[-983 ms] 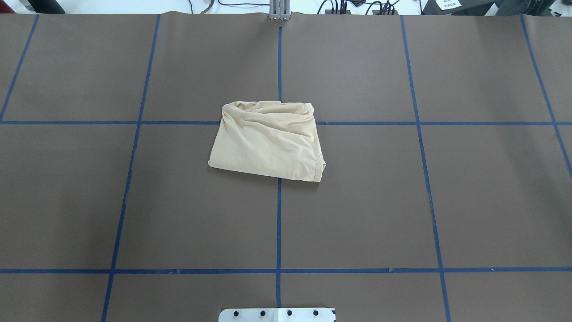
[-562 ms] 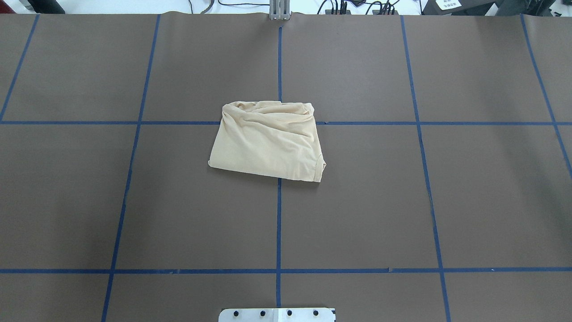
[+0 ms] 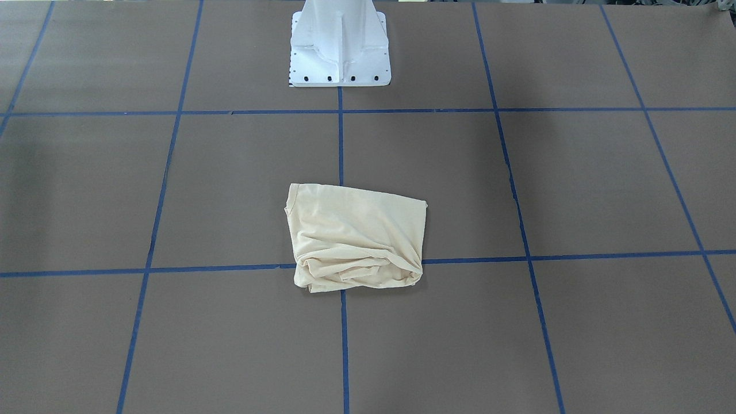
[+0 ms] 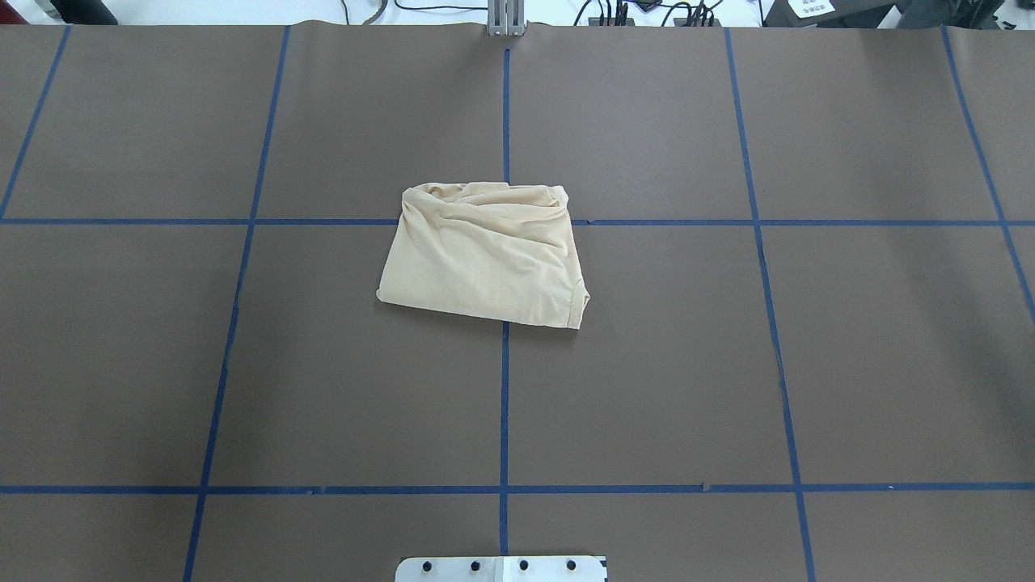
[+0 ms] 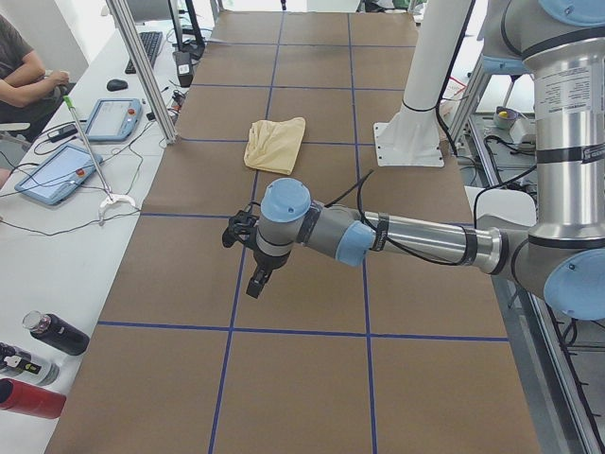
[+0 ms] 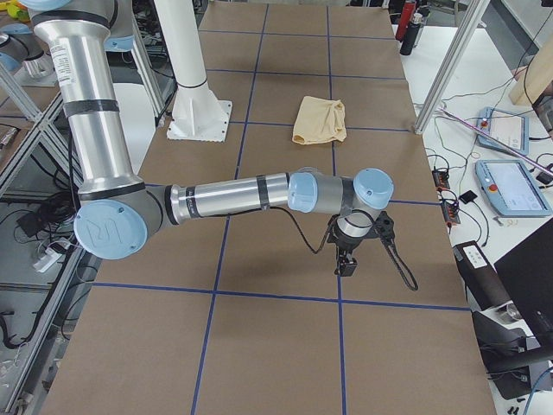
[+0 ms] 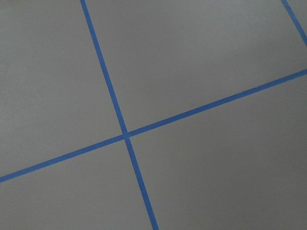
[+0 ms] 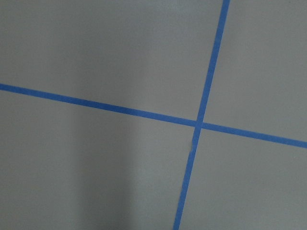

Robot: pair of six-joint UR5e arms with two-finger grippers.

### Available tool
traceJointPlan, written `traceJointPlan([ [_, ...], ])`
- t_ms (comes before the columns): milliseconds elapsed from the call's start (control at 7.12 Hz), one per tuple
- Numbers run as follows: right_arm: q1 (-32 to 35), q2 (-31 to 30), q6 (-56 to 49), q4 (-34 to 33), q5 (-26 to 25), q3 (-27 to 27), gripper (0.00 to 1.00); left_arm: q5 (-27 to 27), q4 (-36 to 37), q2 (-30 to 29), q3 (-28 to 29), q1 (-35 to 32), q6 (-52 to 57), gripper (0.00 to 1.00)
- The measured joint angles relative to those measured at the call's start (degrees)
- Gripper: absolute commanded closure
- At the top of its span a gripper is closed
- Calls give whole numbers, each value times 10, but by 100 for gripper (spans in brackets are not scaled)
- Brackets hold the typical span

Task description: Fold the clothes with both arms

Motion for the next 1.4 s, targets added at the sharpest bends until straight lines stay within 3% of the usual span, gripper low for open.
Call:
traceJointPlan([
  [562,0,-96,2,7,-5,92,0,-15,-16,52,-43,-7,6,0],
  [1405,0,-109,6,11,-9,97,0,-17,-33,34,-22,-8,-1,0],
])
